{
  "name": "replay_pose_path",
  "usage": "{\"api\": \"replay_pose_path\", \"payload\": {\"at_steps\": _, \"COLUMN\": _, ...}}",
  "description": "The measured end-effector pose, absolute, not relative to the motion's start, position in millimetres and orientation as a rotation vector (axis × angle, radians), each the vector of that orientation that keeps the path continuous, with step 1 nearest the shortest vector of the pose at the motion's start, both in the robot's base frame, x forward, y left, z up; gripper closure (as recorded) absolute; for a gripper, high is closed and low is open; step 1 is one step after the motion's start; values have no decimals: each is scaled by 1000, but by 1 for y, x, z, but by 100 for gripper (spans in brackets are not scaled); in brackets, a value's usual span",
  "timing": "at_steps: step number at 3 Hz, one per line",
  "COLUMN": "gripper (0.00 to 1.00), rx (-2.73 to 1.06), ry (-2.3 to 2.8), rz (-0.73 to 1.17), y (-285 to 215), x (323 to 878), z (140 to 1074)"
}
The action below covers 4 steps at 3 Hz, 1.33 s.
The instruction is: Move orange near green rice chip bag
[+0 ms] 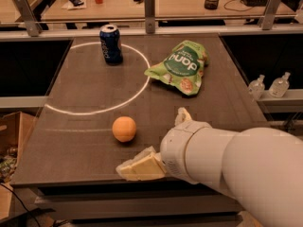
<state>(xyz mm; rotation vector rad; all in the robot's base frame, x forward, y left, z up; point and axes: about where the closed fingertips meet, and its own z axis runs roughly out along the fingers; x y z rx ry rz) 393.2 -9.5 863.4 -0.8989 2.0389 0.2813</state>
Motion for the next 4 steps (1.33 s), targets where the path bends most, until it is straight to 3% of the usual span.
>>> {"api": "replay_pose_path", "payload": {"at_steps": 4, "gripper": 0, "rx": -904, "ry": 1936, "rz": 410, "y": 49, "x": 427, "z": 843}}
